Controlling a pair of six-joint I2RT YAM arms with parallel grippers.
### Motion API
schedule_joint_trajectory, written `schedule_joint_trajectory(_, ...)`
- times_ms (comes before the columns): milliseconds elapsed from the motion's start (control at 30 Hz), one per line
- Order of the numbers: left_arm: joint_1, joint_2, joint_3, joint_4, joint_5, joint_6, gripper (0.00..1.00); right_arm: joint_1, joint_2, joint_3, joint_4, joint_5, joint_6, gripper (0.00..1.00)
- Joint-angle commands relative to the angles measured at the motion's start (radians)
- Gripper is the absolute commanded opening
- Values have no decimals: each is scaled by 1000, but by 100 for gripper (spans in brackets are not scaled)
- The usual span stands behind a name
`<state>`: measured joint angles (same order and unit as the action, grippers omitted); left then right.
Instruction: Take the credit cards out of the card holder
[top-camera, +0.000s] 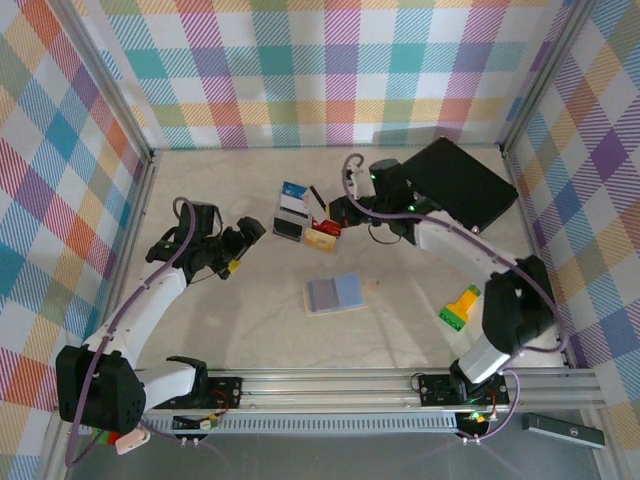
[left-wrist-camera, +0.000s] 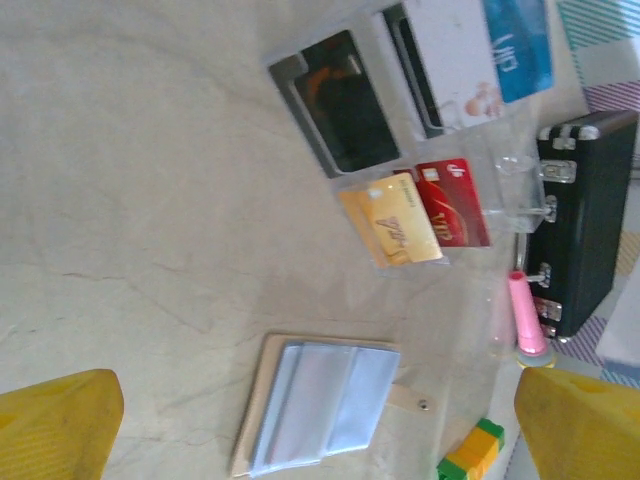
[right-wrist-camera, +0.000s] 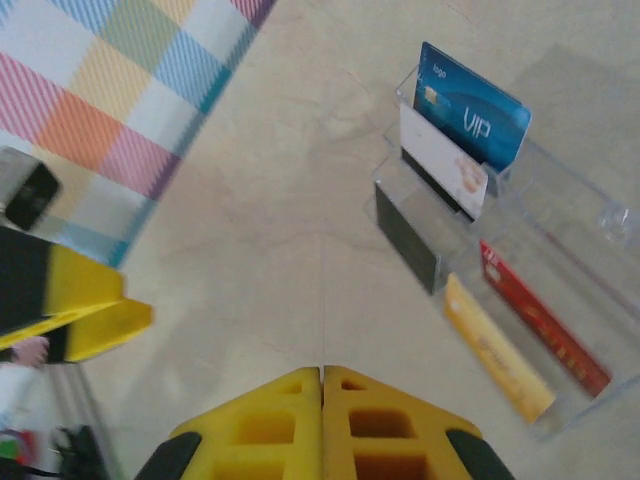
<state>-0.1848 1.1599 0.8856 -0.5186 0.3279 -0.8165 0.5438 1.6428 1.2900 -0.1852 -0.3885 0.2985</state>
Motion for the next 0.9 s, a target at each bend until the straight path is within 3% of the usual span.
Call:
schedule_joint_trajectory(0,25,-14,-13,-73,10,35,100,14,82,134,-139,29,-265,0)
schedule_joint_trajectory(400,34,38,-7,-84,35,42,100,48,403,517,-271,35,-688,0)
schedule_joint_trajectory(867,34,88,3,-84,48,48,100,47,552,686,-358,106,-850,0)
